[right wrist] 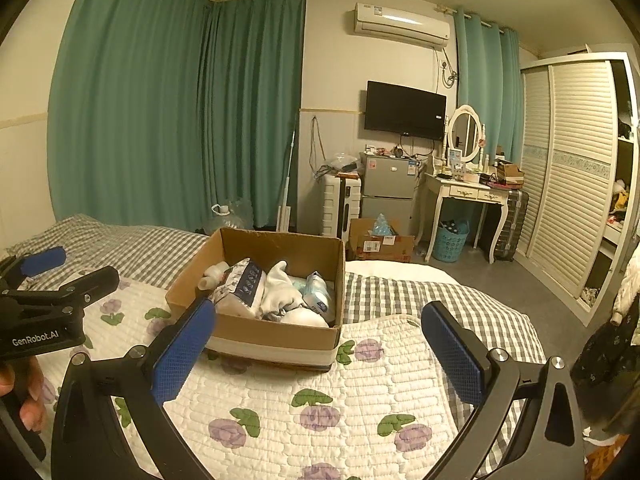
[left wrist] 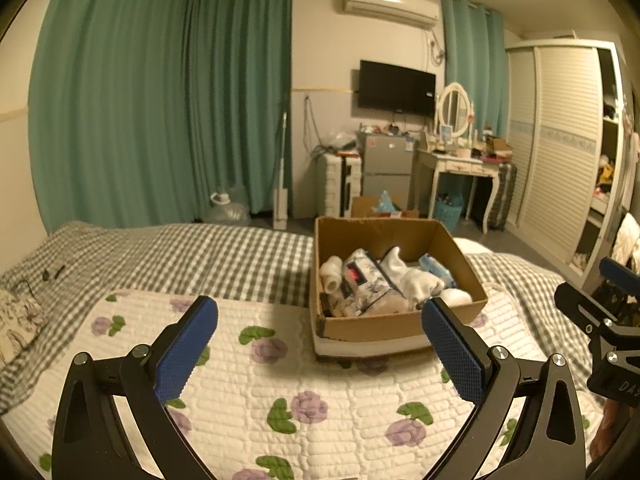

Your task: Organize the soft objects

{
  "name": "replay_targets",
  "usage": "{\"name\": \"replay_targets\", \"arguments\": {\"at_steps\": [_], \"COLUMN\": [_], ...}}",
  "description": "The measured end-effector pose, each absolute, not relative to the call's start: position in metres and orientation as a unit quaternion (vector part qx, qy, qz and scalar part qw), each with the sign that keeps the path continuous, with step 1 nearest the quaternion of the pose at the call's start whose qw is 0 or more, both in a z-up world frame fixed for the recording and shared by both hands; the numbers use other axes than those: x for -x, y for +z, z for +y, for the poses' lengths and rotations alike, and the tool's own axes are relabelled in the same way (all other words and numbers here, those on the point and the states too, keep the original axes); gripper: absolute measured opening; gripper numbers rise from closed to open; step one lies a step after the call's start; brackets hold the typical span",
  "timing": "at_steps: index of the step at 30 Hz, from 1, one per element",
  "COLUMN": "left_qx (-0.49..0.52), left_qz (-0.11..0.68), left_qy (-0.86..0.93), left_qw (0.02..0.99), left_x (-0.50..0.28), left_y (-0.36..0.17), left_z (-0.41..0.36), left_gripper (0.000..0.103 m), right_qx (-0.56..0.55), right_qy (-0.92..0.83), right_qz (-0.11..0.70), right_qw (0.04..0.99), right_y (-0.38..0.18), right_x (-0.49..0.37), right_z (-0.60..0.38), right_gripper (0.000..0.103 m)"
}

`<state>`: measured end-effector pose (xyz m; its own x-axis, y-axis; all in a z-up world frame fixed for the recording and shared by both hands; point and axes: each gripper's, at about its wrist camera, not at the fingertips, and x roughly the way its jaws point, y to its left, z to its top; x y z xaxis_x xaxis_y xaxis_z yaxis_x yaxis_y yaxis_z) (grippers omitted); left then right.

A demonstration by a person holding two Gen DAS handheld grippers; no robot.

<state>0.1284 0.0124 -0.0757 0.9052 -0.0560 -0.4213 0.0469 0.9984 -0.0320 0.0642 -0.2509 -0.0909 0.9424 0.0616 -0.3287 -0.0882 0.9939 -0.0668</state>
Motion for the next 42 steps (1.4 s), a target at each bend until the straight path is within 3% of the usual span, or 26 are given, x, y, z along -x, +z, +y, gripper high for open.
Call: {"name": "replay_targets", "arguments": {"at_steps": [42], "left_qx": [-0.014], "left_qz": [0.216], "left_qy": [-0.025], "left_qw": [0.976], "left_x": [-0.1312], "left_y": [-0.0785], "left_z": [0.0170], "left_gripper": [0.103], "right_qx": [0.037], "right_qy": [0.031], "right_qz": [0.168], "right_qw": [0.985], "right_y": [-0.0971], "right_x": [-0.0632], "right_z": [-0.2522], "right_gripper": [0.103]}}
